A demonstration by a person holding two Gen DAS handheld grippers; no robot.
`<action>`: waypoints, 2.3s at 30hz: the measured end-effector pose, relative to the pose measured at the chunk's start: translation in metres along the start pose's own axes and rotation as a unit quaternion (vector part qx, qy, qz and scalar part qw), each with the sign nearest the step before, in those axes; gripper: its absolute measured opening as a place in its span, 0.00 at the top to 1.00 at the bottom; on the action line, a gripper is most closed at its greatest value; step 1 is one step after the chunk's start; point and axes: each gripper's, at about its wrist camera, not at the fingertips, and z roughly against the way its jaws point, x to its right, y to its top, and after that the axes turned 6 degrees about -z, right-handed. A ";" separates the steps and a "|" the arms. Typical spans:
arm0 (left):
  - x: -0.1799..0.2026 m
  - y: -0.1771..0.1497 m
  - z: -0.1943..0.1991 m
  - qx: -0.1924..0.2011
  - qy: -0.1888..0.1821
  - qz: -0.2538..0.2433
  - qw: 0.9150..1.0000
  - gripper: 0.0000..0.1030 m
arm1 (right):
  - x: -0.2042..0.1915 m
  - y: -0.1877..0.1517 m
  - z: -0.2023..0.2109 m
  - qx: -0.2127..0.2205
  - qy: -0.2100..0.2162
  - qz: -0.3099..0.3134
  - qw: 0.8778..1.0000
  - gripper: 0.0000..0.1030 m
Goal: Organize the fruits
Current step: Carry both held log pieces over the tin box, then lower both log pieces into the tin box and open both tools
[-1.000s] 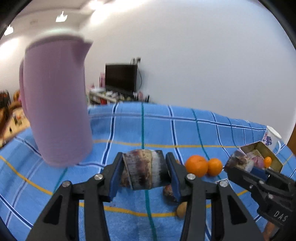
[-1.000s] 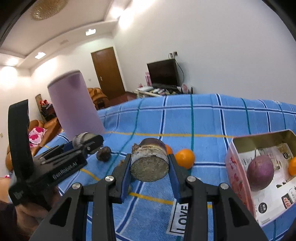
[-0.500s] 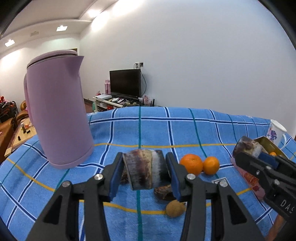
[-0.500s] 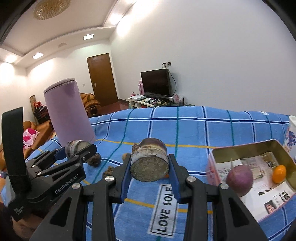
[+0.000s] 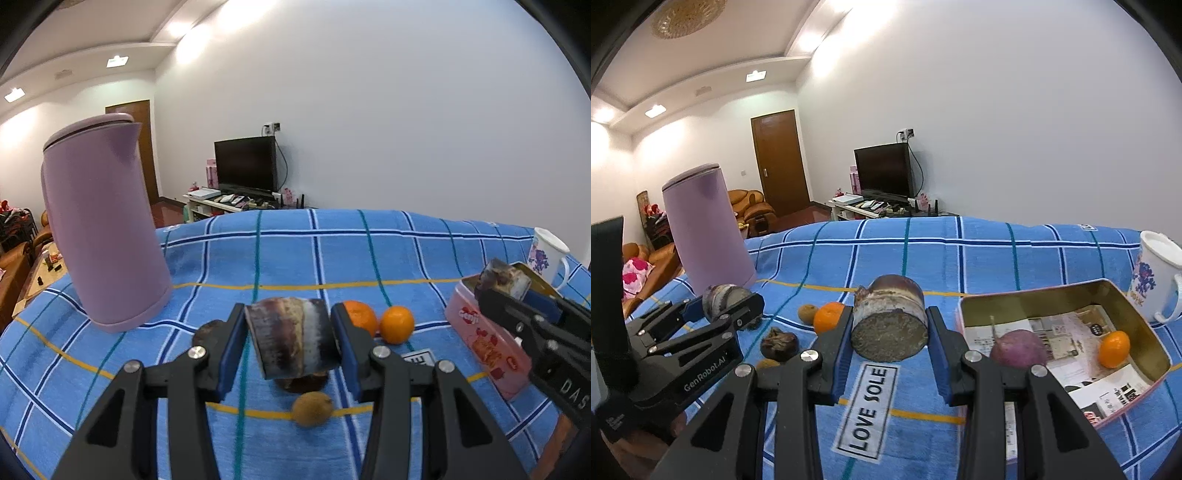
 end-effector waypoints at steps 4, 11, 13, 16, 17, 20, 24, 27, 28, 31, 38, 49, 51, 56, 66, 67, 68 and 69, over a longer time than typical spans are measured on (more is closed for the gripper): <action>0.010 0.001 0.000 -0.004 -0.009 0.000 1.000 0.54 | 0.004 -0.001 0.004 0.003 -0.002 0.006 1.000 0.62; 0.024 0.004 0.003 -0.007 -0.017 -0.001 1.000 0.54 | 0.015 0.000 0.011 0.009 -0.008 0.005 1.000 0.62; 0.028 0.006 0.003 -0.008 -0.021 0.003 1.000 0.54 | 0.020 0.001 0.013 0.011 -0.011 0.002 1.000 0.62; 0.036 0.008 0.004 -0.008 -0.025 -0.002 1.000 0.54 | 0.028 0.002 0.017 0.014 -0.016 -0.002 1.000 0.62; 0.040 0.010 0.004 -0.006 -0.025 -0.008 1.000 0.54 | 0.030 0.002 0.018 0.015 -0.018 -0.003 1.000 0.62; 0.049 0.013 0.007 -0.001 -0.028 -0.014 0.999 0.54 | 0.039 0.003 0.020 0.018 -0.025 -0.007 0.999 0.62; 0.063 0.018 0.008 0.005 -0.035 -0.022 0.999 0.54 | 0.053 0.004 0.026 0.024 -0.038 -0.011 0.999 0.62; 0.072 0.020 0.008 0.006 -0.039 -0.027 0.999 0.54 | 0.065 0.006 0.029 0.027 -0.046 -0.018 0.998 0.62; 0.075 0.021 0.008 0.007 -0.041 -0.028 0.999 0.54 | 0.069 0.006 0.029 0.028 -0.049 -0.020 0.998 0.62; 0.085 0.023 0.008 0.008 -0.045 -0.032 0.998 0.54 | 0.082 0.008 0.032 0.031 -0.060 -0.024 0.997 0.62; 0.110 0.032 0.008 0.016 -0.058 -0.046 0.997 0.54 | 0.111 0.012 0.036 0.036 -0.081 -0.039 0.995 0.62; 0.149 0.041 0.000 0.017 -0.080 -0.062 0.995 0.54 | 0.146 0.018 0.042 0.042 -0.112 -0.051 0.991 0.62; 0.154 0.043 -0.002 0.017 -0.085 -0.063 0.994 0.54 | 0.154 0.019 0.042 0.043 -0.121 -0.054 0.990 0.62; 0.171 0.049 -0.008 0.020 -0.098 -0.067 0.993 0.54 | 0.172 0.022 0.042 0.043 -0.141 -0.063 0.987 0.62; 0.208 0.053 -0.026 0.010 -0.118 -0.079 0.990 0.54 | 0.196 0.030 0.033 0.037 -0.163 -0.053 0.985 0.62; 0.210 0.053 -0.028 0.008 -0.118 -0.079 0.990 0.54 | 0.197 0.031 0.030 0.033 -0.161 -0.049 0.985 0.62; 0.213 0.054 -0.031 0.004 -0.117 -0.079 0.990 0.54 | 0.197 0.031 0.028 0.030 -0.160 -0.046 0.986 0.62; 0.215 0.054 -0.034 0.001 -0.118 -0.078 0.990 0.54 | 0.197 0.032 0.024 0.026 -0.158 -0.041 0.986 0.62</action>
